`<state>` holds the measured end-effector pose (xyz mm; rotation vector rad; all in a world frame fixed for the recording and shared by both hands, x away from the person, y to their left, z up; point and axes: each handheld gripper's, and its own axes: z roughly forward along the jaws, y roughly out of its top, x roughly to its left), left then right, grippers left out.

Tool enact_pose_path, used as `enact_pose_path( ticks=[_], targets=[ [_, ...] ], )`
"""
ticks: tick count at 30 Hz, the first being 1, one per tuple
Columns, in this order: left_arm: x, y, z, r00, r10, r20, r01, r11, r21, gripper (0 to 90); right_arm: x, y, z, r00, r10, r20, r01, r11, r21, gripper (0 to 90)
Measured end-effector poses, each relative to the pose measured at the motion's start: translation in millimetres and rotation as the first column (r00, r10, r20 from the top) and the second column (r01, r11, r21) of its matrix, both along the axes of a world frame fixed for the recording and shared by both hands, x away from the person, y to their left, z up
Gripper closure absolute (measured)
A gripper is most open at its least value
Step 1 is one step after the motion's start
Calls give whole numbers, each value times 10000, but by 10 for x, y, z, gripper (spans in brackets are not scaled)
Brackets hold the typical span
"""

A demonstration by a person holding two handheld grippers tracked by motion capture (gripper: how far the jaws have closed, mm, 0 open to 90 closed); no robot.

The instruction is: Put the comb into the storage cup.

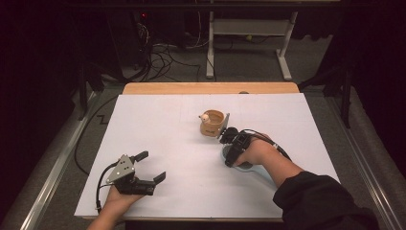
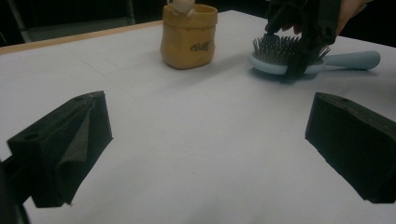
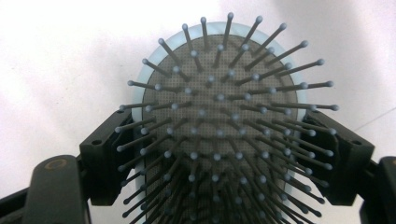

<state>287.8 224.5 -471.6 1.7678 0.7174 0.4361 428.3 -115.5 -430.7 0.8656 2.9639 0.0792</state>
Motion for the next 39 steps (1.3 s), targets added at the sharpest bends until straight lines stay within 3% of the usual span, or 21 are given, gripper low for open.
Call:
enact_pose_path(
  ticks=[17, 26, 39],
  targets=[
    [3, 4, -2, 10000, 29, -28, -29, 10000, -29, 17, -57, -77, 151, 9995, 81, 297, -77, 9999, -141, 206],
    [3, -5, -7, 10000, -8, -14, 8, 10000, -12, 17, -82, -130, 288, 9983, -80, 586, 76, 9999, 73, 206],
    [4, -6, -6, 10000, 48, -26, -49, 9999, -110, 17, -209, -329, 639, 9859, -595, 1563, 381, 9899, 1369, 206]
  ],
)
